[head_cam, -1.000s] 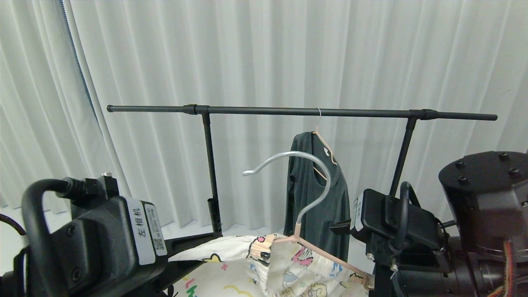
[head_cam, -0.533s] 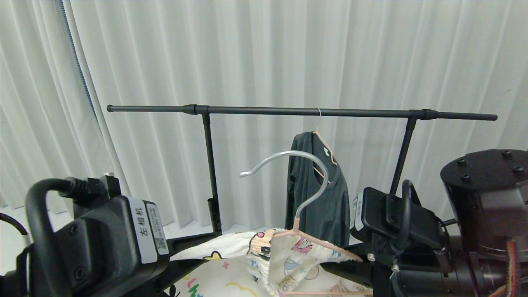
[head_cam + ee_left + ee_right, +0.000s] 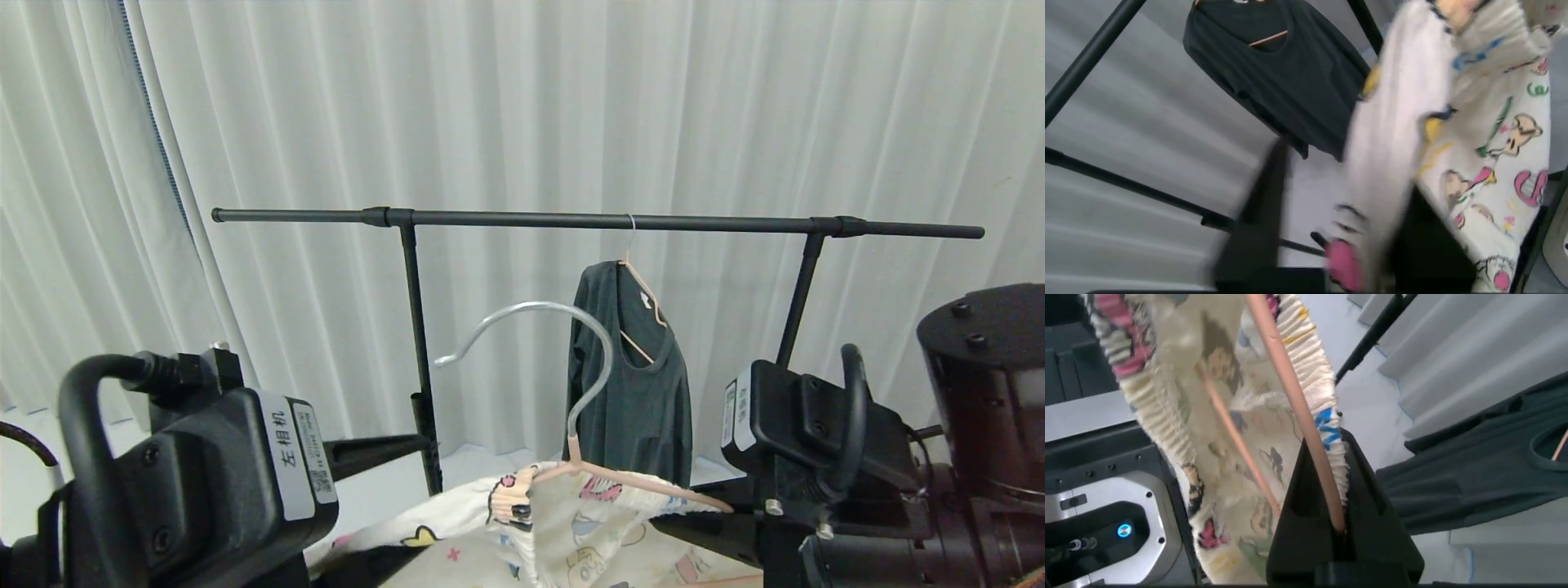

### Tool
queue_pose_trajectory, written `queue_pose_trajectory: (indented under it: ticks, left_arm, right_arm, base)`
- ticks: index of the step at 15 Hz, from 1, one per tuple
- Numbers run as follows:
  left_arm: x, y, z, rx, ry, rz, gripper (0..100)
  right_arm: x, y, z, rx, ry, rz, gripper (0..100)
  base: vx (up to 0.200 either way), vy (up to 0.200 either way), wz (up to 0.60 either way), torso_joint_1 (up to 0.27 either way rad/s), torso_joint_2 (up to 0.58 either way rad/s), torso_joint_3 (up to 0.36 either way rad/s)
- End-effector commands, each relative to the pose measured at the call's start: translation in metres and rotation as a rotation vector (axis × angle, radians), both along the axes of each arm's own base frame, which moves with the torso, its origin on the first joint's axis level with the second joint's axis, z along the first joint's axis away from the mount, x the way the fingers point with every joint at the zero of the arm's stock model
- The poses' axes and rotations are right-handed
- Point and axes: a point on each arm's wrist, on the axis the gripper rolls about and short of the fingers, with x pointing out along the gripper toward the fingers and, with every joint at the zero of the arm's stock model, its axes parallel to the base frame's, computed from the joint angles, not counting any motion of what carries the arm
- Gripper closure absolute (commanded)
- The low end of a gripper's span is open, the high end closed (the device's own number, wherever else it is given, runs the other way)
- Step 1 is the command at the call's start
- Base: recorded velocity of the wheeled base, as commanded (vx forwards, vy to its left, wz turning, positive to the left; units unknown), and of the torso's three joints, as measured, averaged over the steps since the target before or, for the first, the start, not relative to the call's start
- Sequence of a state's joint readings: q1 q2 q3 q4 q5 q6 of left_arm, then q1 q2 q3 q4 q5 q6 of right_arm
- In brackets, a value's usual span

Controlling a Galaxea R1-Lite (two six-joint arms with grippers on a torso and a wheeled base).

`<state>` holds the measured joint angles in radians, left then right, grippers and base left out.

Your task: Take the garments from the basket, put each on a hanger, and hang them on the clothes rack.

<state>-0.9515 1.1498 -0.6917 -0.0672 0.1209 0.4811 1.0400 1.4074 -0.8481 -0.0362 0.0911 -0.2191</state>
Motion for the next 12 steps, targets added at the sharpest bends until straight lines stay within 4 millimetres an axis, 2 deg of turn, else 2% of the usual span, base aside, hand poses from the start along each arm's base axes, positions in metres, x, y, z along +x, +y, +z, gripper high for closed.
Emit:
queue_pose_trajectory:
  ticks: [1, 4, 8, 12]
  left_arm:
    - [0.000, 0.001, 0.001, -0.005, -0.003, 0.004, 0]
    - [0.000, 0.002, -0.001, -0.038, -0.019, 0.008, 0]
    - [0.001, 0.000, -0.004, -0.085, -0.051, 0.008, 0]
    - [0.012, 0.015, -0.016, -0.094, 0.002, 0.137, 0]
  right_arm:
    - [-0.004, -0.010, 0.007, 0.011, -0.006, -0.010, 100]
    - [-0.002, -0.026, 0.013, 0.002, -0.002, -0.062, 100]
    - [0.012, -0.045, 0.024, 0.000, -0.002, -0.172, 100]
    - [0.019, -0.052, 0.031, 0.023, -0.018, -0.220, 100]
  base:
    - [0.000, 0.000, 0.00, 0.000, 0.00, 0.000]
    - [0.000, 0.000, 0.00, 0.000, 0.00, 0.000]
    - [0.000, 0.000, 0.00, 0.000, 0.00, 0.000]
    - [0.000, 0.000, 0.00, 0.000, 0.00, 0.000]
